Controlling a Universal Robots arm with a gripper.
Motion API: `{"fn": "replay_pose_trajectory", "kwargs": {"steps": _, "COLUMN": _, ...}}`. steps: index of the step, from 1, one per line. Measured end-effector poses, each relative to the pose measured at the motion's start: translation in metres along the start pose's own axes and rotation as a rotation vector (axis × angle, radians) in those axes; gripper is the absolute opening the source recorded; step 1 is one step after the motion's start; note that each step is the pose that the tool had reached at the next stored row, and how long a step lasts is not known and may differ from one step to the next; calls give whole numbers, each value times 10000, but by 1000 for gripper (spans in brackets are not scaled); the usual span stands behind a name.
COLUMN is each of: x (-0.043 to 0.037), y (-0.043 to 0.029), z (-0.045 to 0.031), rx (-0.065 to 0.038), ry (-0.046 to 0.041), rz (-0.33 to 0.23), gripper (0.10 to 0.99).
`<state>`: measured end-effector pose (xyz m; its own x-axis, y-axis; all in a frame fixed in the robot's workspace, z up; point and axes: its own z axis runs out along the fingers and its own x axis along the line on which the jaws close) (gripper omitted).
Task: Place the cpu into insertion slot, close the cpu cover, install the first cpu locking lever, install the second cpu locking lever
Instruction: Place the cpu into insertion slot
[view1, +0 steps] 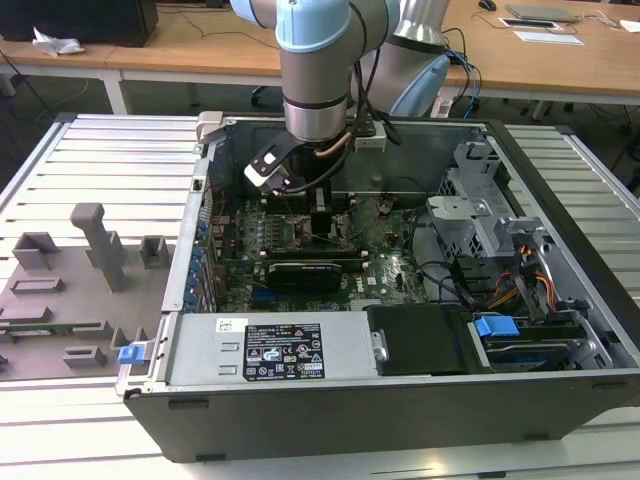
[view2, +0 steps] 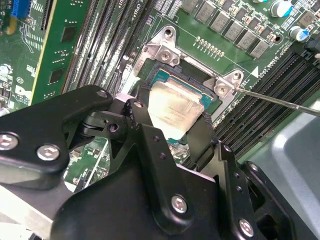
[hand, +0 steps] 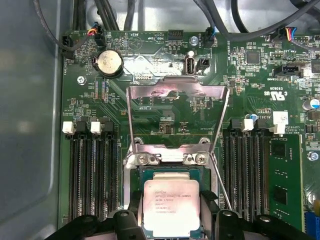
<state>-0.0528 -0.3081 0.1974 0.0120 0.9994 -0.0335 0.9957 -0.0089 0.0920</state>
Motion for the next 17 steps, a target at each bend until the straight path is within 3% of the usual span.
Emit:
{"fn": "replay_pose_trajectory", "kwargs": {"steps": 1, "x": -1, "y": 0, "z": -1, "rx": 2, "ry": -6, "rz": -1, "gripper": 553}}
{"fn": "replay_pose_trajectory", "kwargs": {"steps": 2, "x": -2, "y": -1, "z": -2, "rx": 4, "ry": -10, "rz": -1, "gripper": 616}}
{"fn": "replay_pose_trajectory", "kwargs": {"steps": 11, "x": -1, "y": 1, "z": -30, "rx": 4, "ry": -25, "rz": -2, "gripper": 616}}
{"fn": "replay_pose_trajectory", "kwargs": {"steps": 12, "x": -2, "y": 1, "z": -30, "rx": 3, "ry": -43, "rz": -2, "gripper": 616}}
{"fn": "replay_pose_trajectory", "kwargs": {"steps": 14, "x": -2, "y": 1, "z": -31, "rx": 12, "ry": -186, "rz": -17, "gripper": 616}}
{"fn": "replay_pose_trajectory", "kwargs": {"steps": 17, "x": -1, "y": 1, "z": -31, "rx": 14, "ry": -256, "rz": -25, "gripper": 616}}
